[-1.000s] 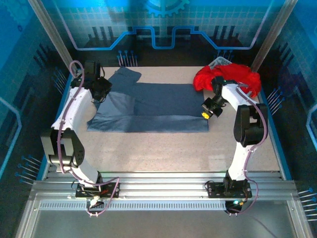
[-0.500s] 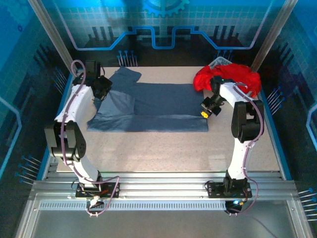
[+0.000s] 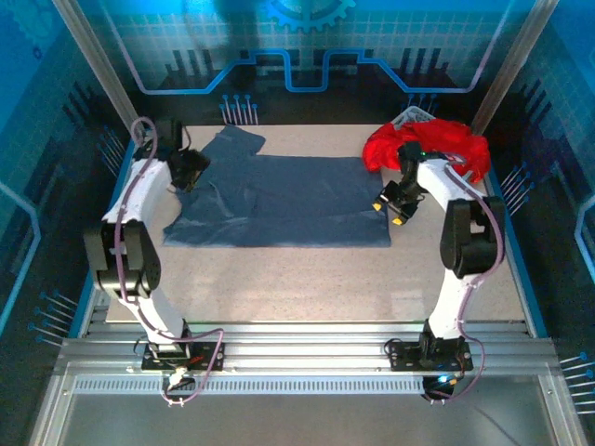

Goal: Fold and stack the t-shirts

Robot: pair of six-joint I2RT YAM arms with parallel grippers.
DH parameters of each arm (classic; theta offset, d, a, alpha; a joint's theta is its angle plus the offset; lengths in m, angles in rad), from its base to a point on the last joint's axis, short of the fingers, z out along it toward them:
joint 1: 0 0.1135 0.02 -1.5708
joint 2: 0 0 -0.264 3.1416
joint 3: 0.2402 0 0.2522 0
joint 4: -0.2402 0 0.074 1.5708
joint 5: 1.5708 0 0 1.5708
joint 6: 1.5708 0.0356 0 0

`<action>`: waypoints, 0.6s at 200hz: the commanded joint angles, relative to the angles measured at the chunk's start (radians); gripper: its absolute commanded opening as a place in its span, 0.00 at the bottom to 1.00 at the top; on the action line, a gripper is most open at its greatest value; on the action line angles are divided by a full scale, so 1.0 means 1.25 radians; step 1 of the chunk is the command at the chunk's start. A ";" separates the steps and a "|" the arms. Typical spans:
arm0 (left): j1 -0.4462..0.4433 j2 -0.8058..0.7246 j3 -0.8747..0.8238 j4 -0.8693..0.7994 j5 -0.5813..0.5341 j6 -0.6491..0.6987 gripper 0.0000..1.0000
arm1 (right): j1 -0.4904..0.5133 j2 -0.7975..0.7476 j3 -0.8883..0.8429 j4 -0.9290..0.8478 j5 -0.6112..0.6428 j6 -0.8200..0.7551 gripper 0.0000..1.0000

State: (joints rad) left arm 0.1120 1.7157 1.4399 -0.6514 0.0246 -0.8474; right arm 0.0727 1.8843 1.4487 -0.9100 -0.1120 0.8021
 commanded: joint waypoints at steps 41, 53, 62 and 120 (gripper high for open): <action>0.072 0.056 -0.164 -0.004 0.149 -0.071 0.28 | 0.109 -0.061 -0.162 0.101 -0.067 -0.014 0.29; 0.072 0.085 -0.169 0.008 0.149 -0.087 0.26 | 0.116 -0.039 -0.164 0.107 -0.064 -0.003 0.28; 0.071 0.106 -0.173 0.020 0.155 -0.099 0.26 | 0.117 -0.020 -0.165 0.117 -0.060 0.002 0.26; 0.062 0.054 -0.356 -0.014 0.037 -0.252 0.22 | 0.101 0.074 -0.123 -0.016 0.031 0.002 0.20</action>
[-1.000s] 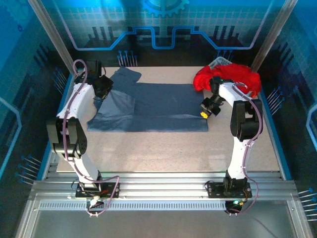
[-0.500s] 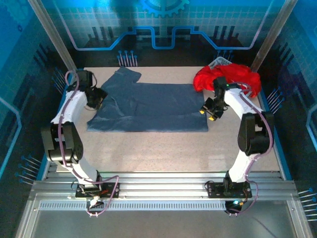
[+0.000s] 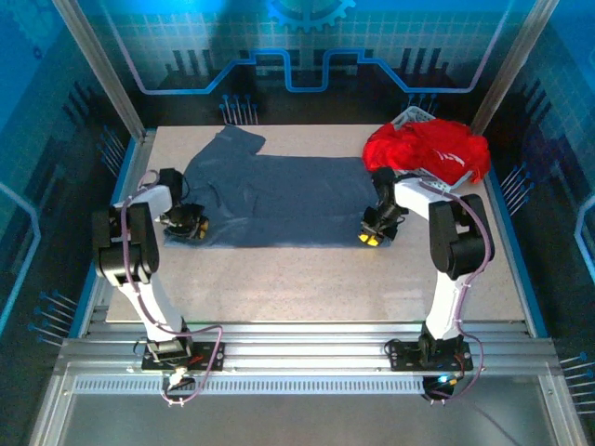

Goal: Fold and stack the t-shirts

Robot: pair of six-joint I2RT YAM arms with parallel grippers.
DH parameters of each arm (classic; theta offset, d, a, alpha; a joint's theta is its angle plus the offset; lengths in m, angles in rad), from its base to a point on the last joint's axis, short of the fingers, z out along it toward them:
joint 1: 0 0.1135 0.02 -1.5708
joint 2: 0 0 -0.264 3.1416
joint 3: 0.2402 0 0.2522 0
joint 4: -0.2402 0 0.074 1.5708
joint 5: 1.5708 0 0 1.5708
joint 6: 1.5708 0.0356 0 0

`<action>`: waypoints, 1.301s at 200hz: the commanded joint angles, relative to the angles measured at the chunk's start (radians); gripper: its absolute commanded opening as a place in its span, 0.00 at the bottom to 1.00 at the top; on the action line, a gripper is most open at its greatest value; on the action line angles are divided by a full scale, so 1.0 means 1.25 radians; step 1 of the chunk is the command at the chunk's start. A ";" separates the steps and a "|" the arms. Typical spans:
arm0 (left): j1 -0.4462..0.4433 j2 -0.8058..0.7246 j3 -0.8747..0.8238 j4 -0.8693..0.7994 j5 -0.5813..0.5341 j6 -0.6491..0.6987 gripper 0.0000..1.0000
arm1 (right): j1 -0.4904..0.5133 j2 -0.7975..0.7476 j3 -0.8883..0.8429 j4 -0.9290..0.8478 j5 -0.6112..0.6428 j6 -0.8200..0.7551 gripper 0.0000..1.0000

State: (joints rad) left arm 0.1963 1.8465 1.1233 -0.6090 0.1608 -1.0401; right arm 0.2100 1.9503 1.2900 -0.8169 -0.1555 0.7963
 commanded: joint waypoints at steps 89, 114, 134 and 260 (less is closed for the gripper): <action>-0.104 -0.302 -0.193 -0.168 -0.172 -0.136 0.28 | 0.007 -0.232 -0.180 -0.035 0.066 -0.018 0.37; -0.187 -0.264 -0.044 -0.121 -0.155 -0.007 0.33 | 0.063 -0.321 -0.177 0.142 -0.021 -0.076 0.45; -0.262 -0.171 0.062 -0.093 -0.111 0.088 0.33 | 0.102 -0.346 -0.170 0.294 -0.135 -0.106 0.48; -0.402 0.130 0.241 -0.101 -0.125 0.413 0.39 | 0.111 -0.380 -0.195 0.447 -0.302 -0.044 0.56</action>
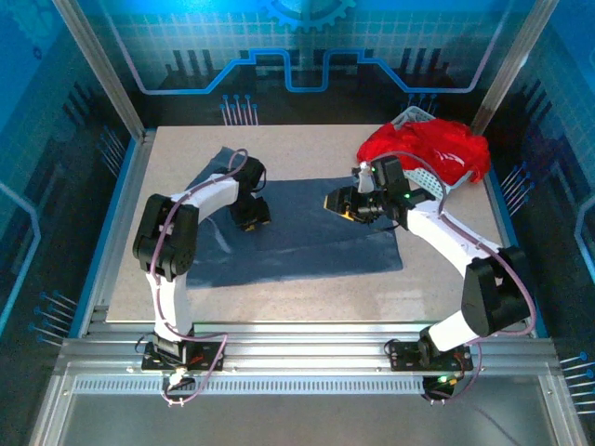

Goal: Fold and stack the t-shirts

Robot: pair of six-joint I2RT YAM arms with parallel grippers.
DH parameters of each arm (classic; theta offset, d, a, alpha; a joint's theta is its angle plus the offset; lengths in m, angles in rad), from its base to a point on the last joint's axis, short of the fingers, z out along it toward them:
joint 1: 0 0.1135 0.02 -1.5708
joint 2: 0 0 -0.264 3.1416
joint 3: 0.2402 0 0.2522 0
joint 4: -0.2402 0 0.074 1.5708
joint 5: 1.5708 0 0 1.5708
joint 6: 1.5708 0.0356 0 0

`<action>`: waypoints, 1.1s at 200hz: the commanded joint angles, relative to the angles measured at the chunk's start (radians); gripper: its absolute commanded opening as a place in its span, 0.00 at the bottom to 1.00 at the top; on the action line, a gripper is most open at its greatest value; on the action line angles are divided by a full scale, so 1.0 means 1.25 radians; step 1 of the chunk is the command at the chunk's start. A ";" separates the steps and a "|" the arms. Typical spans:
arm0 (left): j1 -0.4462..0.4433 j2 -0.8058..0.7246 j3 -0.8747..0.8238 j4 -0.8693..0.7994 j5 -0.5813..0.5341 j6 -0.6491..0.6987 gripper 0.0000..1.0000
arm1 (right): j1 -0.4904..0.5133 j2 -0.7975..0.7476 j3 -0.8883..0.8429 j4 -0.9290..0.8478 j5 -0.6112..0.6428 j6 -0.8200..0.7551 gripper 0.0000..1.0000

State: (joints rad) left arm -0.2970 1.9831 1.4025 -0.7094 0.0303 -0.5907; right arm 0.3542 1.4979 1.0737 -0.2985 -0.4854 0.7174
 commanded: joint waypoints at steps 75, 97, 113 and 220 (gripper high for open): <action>-0.015 0.059 0.030 -0.010 -0.084 0.080 0.30 | -0.009 -0.010 -0.016 0.034 -0.045 0.028 0.55; -0.018 0.059 0.030 -0.009 -0.100 0.083 0.24 | -0.009 -0.010 -0.020 0.036 -0.043 0.031 0.54; -0.023 0.052 0.029 -0.006 -0.107 0.085 0.19 | -0.009 -0.011 -0.022 0.035 -0.044 0.031 0.54; -0.046 0.003 0.048 -0.038 -0.155 0.096 0.00 | -0.009 0.011 -0.012 0.040 -0.049 0.032 0.53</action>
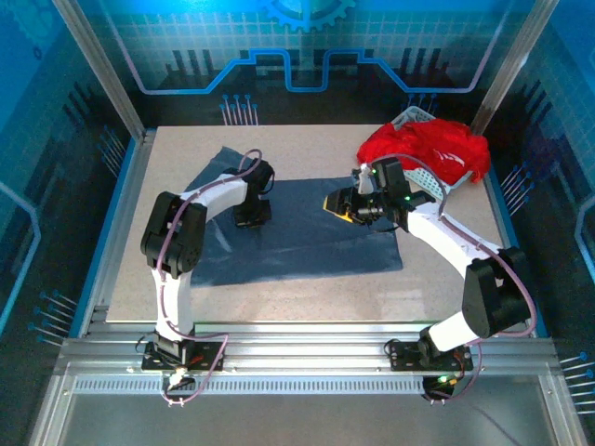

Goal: Fold and stack the t-shirts

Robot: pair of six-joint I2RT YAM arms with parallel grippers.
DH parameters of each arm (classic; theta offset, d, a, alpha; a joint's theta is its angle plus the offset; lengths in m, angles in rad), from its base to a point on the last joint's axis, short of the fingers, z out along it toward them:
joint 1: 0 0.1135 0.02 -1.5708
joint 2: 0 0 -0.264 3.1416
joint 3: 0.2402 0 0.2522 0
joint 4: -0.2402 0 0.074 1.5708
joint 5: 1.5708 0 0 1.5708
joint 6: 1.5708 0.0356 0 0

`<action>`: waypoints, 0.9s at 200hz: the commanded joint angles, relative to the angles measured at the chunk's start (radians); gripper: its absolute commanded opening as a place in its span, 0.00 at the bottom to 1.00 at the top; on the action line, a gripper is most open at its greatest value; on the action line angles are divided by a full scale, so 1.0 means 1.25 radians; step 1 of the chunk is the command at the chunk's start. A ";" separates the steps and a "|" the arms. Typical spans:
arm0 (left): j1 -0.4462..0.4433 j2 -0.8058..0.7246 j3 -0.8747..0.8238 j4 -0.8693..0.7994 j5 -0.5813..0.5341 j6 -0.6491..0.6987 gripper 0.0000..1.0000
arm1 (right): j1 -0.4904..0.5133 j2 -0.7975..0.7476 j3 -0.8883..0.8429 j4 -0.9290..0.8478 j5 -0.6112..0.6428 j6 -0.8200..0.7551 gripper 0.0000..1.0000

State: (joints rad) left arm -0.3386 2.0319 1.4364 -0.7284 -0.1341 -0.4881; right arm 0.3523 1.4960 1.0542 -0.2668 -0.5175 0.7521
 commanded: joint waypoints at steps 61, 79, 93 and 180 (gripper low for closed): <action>-0.054 -0.073 0.024 -0.034 -0.067 0.040 0.00 | -0.008 0.024 0.006 0.013 -0.026 0.003 0.53; -0.064 -0.069 0.023 -0.031 -0.066 0.048 0.00 | -0.007 0.030 0.011 0.014 -0.029 0.003 0.53; -0.073 -0.070 0.021 -0.022 -0.064 0.057 0.00 | -0.007 0.036 0.015 0.012 -0.029 0.001 0.53; -0.097 -0.042 0.028 -0.005 -0.055 0.094 0.04 | -0.008 0.051 0.022 -0.012 -0.018 -0.010 0.53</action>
State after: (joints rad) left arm -0.4465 1.9720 1.4441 -0.7307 -0.1978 -0.4026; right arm 0.3523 1.5436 1.0546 -0.2684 -0.5316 0.7513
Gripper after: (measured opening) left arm 0.053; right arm 0.526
